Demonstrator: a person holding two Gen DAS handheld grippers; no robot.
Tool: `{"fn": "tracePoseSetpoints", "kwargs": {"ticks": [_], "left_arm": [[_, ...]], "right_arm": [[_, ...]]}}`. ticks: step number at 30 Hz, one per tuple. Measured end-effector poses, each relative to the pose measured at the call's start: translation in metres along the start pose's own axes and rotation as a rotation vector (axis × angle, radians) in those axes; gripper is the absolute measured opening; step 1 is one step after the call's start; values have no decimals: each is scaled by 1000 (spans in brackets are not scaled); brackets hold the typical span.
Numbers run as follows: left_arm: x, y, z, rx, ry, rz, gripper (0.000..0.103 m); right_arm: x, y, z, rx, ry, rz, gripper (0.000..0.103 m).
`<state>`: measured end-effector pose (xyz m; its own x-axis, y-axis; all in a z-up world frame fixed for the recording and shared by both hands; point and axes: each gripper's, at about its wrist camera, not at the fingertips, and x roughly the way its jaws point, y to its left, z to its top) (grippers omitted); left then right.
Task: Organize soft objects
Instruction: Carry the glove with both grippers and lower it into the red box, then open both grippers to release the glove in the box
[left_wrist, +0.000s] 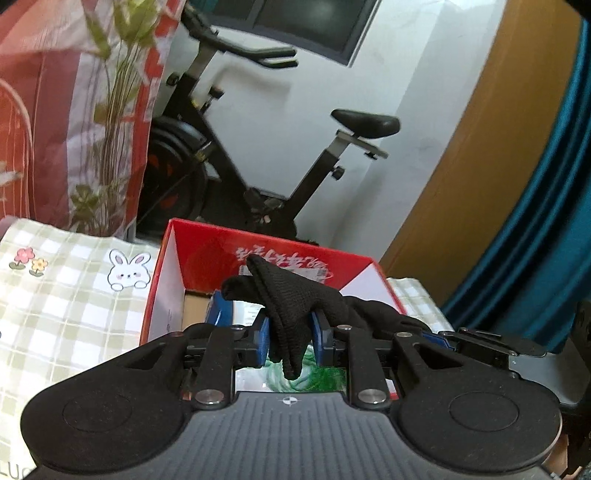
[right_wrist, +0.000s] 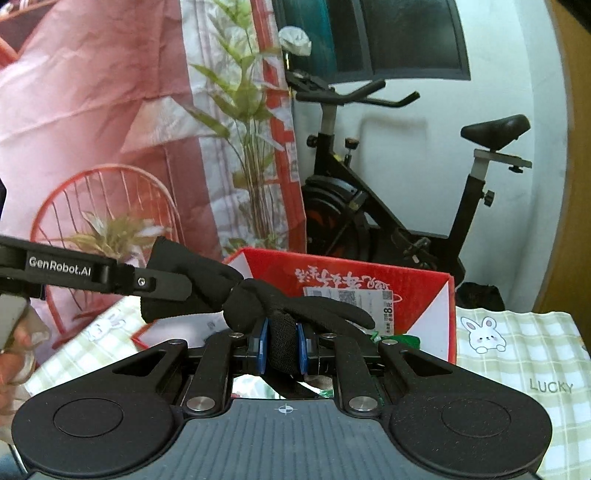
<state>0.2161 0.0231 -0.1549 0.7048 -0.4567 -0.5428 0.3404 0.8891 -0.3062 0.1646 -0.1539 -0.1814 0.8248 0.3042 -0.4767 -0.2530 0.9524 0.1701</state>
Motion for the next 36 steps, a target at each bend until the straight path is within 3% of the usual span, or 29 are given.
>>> {"fn": "tracePoseSetpoints", "kwargs": {"ticks": [20,25,32,36], "left_arm": [[73,35,4,6,118,84,24],[73,32,6,43,102,111,54],[59,27,6,56,95,138,56],[44,21,5,70,81,150,66]], "right_arm": [[111,-13,3,-33,201,-67,15],[119,-18,5,-36,219,-111,17],[105,-21,5,-26,196,-153,31],[87,-22,6,-4,189,-147,40]]}}
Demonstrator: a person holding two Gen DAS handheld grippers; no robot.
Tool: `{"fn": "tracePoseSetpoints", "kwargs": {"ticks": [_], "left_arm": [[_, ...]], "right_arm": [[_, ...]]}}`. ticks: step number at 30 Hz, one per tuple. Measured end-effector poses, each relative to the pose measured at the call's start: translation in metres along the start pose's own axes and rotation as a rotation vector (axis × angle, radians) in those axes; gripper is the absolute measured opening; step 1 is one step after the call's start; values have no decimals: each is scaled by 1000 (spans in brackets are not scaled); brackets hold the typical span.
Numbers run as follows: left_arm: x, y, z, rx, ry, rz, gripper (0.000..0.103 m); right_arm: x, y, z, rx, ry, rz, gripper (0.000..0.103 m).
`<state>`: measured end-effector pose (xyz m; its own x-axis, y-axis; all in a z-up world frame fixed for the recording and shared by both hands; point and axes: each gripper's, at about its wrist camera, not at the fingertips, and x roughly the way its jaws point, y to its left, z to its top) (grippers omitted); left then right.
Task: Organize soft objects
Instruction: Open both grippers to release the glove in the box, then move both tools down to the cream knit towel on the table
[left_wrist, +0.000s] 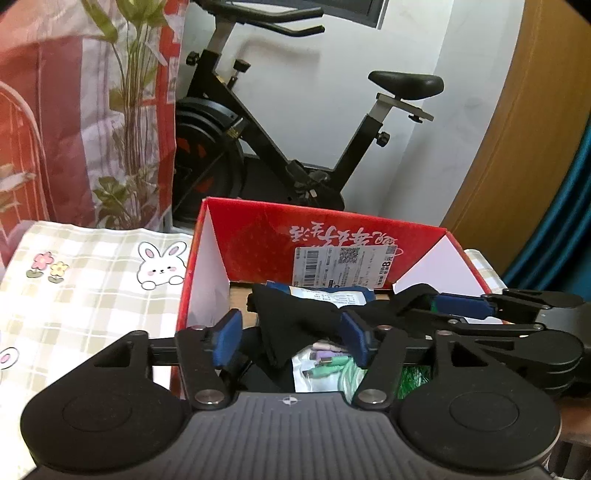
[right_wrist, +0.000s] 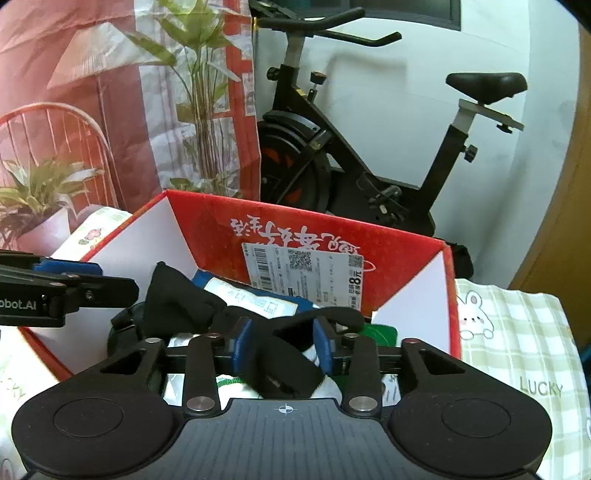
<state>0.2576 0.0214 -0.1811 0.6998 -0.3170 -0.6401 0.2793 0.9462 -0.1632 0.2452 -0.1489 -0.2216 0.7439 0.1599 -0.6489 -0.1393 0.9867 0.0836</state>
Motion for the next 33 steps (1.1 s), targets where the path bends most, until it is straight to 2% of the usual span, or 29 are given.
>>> {"fn": "tracePoseSetpoints", "kwargs": {"ticks": [2,3,4,5,6,8,10,23,28,33], "left_arm": [[-9,-1,-2,4,-2,-6,73],[-15,-2,-4,3,-2,-11,80],[-19,-2,-5,2,-3,-12,90],[-24,-2,-7,-1,-6,-7,94],[-31,-3,-9,-4,-13,-1,98],[-41,-3,-13,-10,-16,-4,99],[-51,-3,-17,-20,-17,0,103],[-104,-1,-64,-30,-12,5,103],[-117,5,-91,-74,4,-21,103],[-125,9,-122,-74,40,-18,103]], "right_arm": [[-11,-1,-2,15,-10,-11,57],[-18,-1,-2,27,-16,-17,63],[-24,-2,-4,39,-25,-16,73],[-30,-2,-5,52,-32,-12,81],[-36,-3,-7,61,-36,-9,85],[-48,-2,-11,71,-46,-3,98],[-58,-1,-16,74,-58,0,102],[-117,11,-60,79,-125,42,103],[-137,14,-89,87,-135,59,103],[-154,20,-128,109,-118,64,103]]}}
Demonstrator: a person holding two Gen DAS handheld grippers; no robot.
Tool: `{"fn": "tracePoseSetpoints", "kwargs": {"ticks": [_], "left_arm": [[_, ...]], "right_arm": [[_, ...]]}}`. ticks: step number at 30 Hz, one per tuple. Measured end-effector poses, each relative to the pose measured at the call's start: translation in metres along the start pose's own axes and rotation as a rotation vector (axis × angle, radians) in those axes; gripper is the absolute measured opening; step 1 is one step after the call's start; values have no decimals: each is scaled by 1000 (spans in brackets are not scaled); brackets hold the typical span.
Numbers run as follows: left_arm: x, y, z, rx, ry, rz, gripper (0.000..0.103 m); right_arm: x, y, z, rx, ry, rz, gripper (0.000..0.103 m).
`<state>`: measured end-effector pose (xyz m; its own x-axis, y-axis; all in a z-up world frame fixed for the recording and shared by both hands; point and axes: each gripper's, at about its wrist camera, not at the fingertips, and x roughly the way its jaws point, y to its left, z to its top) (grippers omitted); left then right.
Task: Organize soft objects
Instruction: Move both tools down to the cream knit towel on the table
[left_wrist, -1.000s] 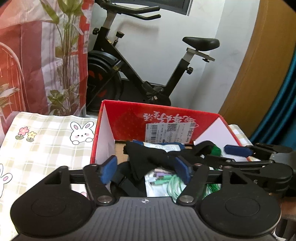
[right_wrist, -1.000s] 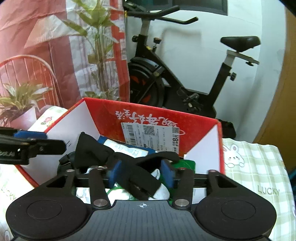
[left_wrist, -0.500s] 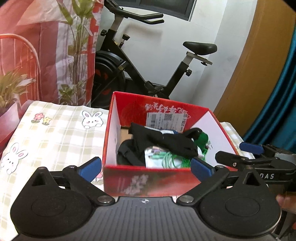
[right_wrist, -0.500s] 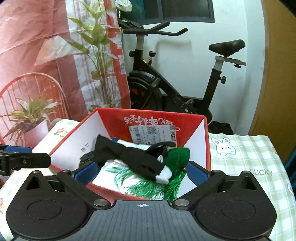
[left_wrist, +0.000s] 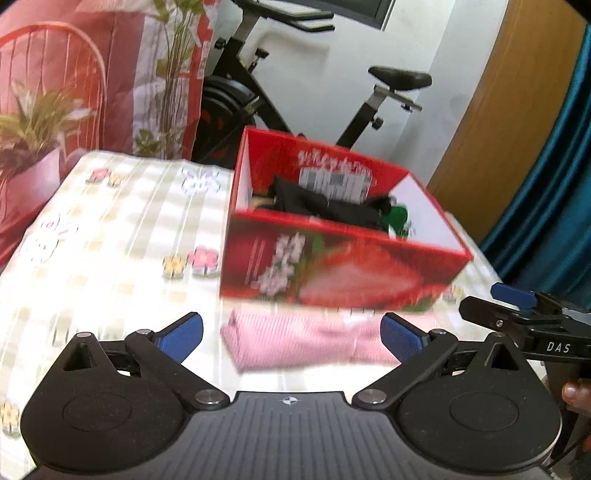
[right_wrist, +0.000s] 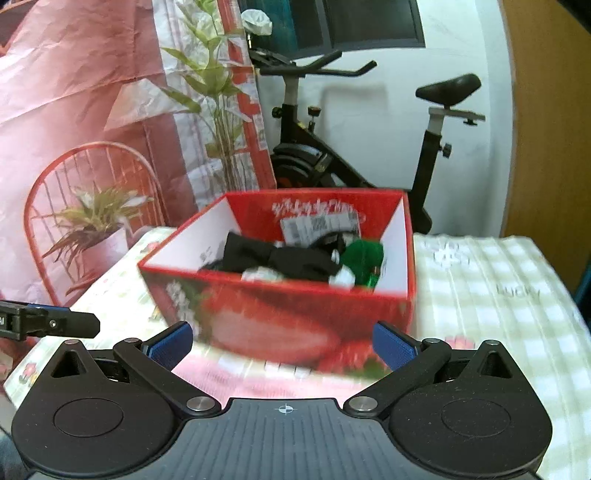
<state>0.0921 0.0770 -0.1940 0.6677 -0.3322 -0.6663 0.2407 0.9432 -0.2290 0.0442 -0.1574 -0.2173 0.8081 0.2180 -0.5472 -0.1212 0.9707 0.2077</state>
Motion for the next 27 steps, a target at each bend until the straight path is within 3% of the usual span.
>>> {"fn": "tracePoseSetpoints", "kwargs": {"ticks": [9,12,16,23,27], "left_arm": [[4,19,-54,-45,101,-4,101],[7,21,-68,-66,117,-10,94],[9,19,-78,-59,114,5,78],[18,19,-87,-89,150,-32,77],[27,16,-93,-85,173,-51,70]], "right_arm": [[-11,1,-56,16,117,-20,102],[-13,0,-72,1,147,-26,100],[-15,3,-88,-73,176,-55,94],[-9,5,-97,-108,240,-25,93],[1,7,-103,-139,287,-29,93]]}}
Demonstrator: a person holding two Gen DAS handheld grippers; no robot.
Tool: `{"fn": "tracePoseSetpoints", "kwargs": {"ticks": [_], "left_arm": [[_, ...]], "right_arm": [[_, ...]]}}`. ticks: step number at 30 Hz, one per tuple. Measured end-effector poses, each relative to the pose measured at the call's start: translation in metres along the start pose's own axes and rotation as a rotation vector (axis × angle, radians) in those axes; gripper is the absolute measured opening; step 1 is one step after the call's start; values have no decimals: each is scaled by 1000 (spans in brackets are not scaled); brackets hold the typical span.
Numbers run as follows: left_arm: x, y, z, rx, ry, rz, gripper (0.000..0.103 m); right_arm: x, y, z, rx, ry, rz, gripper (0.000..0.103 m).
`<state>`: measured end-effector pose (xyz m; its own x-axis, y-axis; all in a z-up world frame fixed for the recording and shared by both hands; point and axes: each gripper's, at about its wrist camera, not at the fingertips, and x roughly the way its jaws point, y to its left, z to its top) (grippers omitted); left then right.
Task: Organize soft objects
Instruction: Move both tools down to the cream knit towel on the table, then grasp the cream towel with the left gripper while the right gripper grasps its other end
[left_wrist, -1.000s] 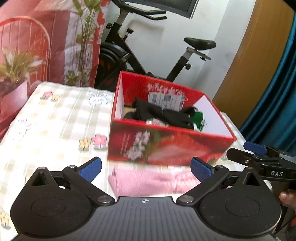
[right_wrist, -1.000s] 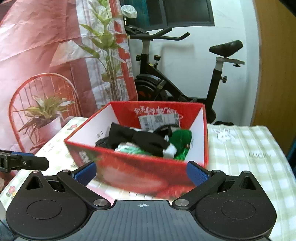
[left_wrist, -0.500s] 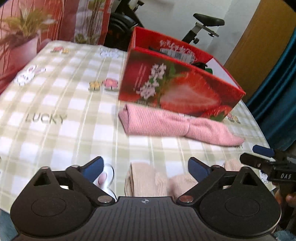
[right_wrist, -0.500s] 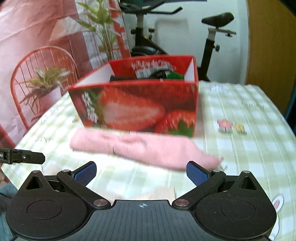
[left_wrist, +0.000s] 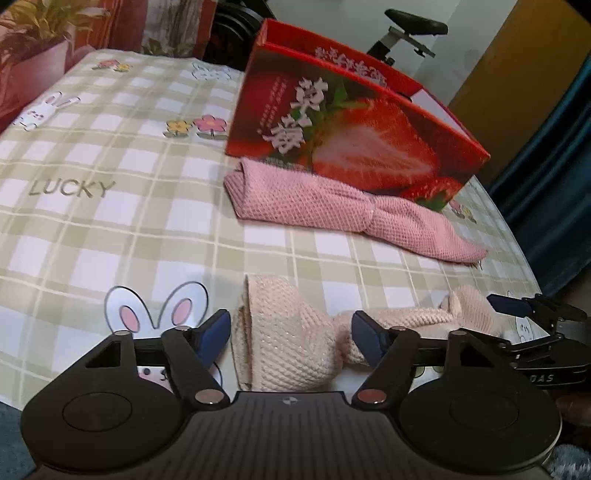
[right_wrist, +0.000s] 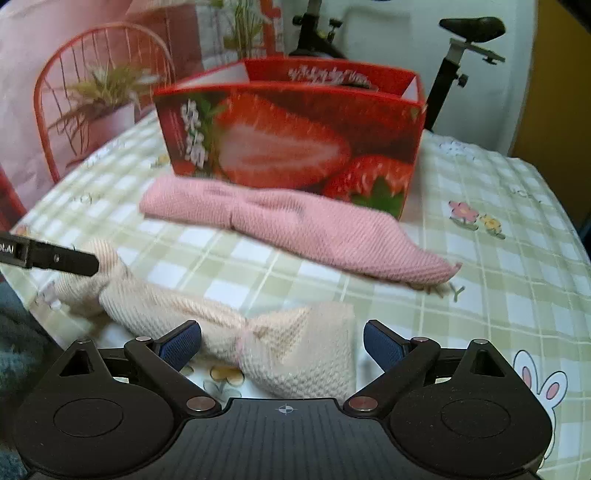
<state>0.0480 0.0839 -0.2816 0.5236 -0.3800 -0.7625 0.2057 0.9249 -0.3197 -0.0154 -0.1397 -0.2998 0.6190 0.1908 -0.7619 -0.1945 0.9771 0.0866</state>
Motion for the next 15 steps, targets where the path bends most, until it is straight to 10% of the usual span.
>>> {"fn": "tracePoseSetpoints", "kwargs": {"ticks": [15], "left_arm": [[19,2,0,-6,27,-42,37]], "right_arm": [[18,1,0,20,10,34,74]]}}
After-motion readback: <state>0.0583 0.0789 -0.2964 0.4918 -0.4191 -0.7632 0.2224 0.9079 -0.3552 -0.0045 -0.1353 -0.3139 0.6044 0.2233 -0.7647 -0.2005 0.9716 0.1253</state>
